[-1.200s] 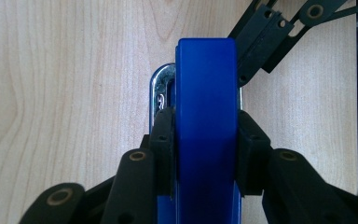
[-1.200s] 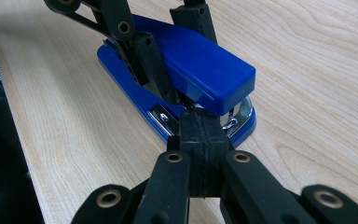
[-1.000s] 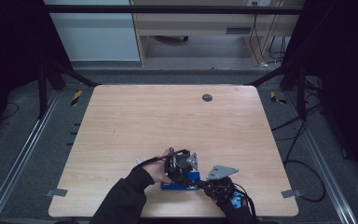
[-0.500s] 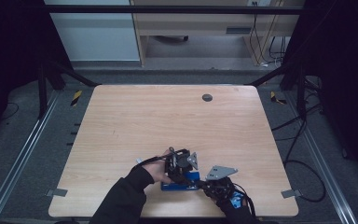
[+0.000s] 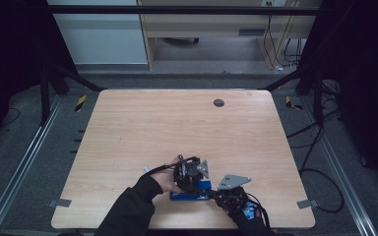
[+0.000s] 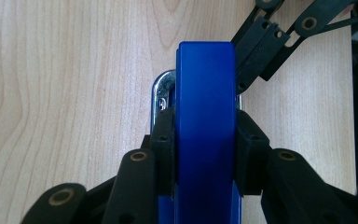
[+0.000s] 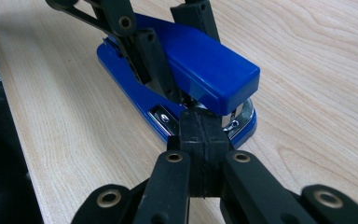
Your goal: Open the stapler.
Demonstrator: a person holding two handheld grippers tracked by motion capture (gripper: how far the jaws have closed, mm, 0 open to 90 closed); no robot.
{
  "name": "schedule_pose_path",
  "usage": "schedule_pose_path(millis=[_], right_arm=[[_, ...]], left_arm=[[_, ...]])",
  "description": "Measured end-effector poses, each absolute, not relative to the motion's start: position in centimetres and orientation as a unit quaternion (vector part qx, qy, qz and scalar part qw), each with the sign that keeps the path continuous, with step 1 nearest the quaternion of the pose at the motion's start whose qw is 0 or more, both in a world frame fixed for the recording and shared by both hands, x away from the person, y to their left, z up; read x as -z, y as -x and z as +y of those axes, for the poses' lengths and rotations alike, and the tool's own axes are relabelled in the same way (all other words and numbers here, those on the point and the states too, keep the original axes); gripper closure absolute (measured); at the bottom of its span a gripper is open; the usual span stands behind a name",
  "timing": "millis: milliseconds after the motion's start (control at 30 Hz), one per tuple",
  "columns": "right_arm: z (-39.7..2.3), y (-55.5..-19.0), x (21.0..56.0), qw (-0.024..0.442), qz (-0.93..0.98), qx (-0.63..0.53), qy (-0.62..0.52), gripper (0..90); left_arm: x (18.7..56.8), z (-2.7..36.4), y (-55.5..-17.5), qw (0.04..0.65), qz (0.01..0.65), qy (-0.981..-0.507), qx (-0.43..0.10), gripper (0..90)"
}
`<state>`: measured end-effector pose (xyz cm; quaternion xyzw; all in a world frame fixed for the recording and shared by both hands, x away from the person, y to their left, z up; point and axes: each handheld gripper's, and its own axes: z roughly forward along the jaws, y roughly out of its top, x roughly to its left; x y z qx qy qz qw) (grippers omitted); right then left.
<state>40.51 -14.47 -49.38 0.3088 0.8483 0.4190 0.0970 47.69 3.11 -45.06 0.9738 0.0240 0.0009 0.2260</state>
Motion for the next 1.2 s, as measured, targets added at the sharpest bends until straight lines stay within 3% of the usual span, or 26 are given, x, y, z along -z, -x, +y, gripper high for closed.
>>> schedule_pose_path(millis=[800,933,1000,1033,1067,1167,1200], right_arm=[[-14.5,-40.4,49.4,0.100,0.850,-0.419,-0.304,90.0],[-14.5,-40.4,49.4,0.097,0.850,-0.419,-0.304,90.0],[-14.7,-40.5,49.3,0.098,0.846,-0.422,-0.310,90.0],[-14.7,-40.5,49.3,0.098,0.846,-0.422,-0.310,90.0],[-14.7,-40.6,49.3,0.096,0.845,-0.422,-0.315,90.0],[-13.6,-40.2,50.0,0.108,0.876,-0.363,-0.298,90.0],[-13.6,-40.2,50.1,0.088,0.877,-0.373,-0.290,90.0]], left_arm=[[45.3,3.8,-47.3,0.258,0.033,-0.966,-0.006,66.0],[45.0,4.5,-47.2,0.286,0.039,-0.957,-0.002,66.1],[42.5,6.2,-47.7,0.340,0.042,-0.939,0.005,66.0],[42.5,6.2,-47.7,0.340,0.042,-0.939,0.005,65.9],[42.4,5.6,-47.1,0.297,0.035,-0.954,-0.029,65.9],[42.8,6.2,-47.1,0.330,0.037,-0.943,-0.018,65.7],[43.1,6.5,-47.2,0.332,0.042,-0.942,-0.014,65.7]])
